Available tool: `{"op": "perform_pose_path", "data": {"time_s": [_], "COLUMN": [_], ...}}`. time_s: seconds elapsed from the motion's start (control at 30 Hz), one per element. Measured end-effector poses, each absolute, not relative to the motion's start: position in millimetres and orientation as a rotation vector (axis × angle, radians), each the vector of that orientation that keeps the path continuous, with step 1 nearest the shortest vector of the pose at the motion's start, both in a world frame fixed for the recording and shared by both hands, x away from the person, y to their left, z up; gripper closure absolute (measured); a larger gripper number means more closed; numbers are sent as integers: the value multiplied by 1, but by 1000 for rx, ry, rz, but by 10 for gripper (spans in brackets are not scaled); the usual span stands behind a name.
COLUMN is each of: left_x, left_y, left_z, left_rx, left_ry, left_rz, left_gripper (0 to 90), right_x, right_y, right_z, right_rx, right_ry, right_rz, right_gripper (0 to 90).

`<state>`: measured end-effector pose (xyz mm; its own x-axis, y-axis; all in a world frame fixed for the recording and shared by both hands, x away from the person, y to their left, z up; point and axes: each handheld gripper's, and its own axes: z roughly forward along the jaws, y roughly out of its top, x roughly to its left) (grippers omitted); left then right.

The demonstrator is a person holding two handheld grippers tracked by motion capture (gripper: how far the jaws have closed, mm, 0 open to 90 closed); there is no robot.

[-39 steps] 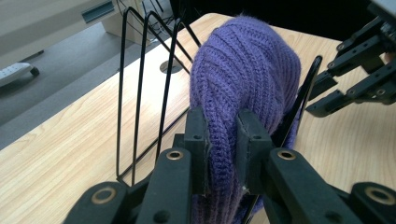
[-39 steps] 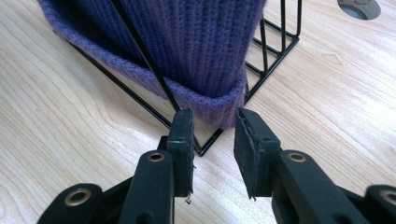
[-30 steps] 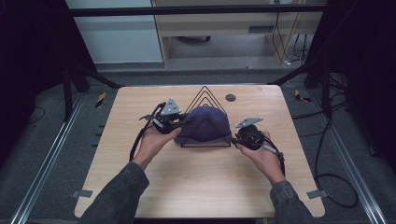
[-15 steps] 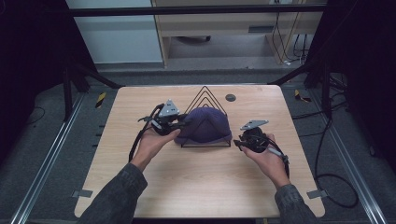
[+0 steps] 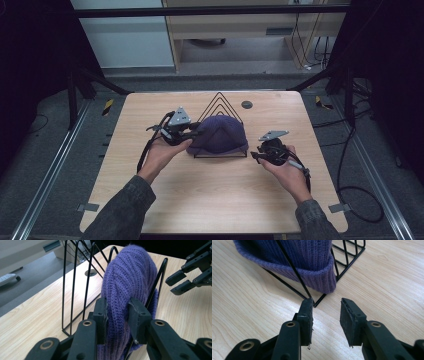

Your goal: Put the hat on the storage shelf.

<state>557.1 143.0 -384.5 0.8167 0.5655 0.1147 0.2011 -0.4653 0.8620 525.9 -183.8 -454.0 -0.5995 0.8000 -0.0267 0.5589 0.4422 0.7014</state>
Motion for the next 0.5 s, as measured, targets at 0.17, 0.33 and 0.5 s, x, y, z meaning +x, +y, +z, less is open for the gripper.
{"op": "perform_pose_path", "data": {"time_s": [0.17, 0.33, 0.5], "left_x": [554, 549, 544], "left_y": [145, 147, 154], "left_z": [-386, -382, -371], "left_rx": [2033, 2003, 1966], "left_ry": [571, 564, 571], "left_rz": [483, 484, 503], "left_gripper": [692, 675, 612], "right_x": [525, 524, 523], "right_y": [-184, -185, -184], "right_z": [-453, -454, -455], "right_rx": [1152, 1148, 1158], "right_ry": [2343, 2343, 2341], "right_rz": [941, 940, 939], "right_gripper": [615, 600, 571]}}
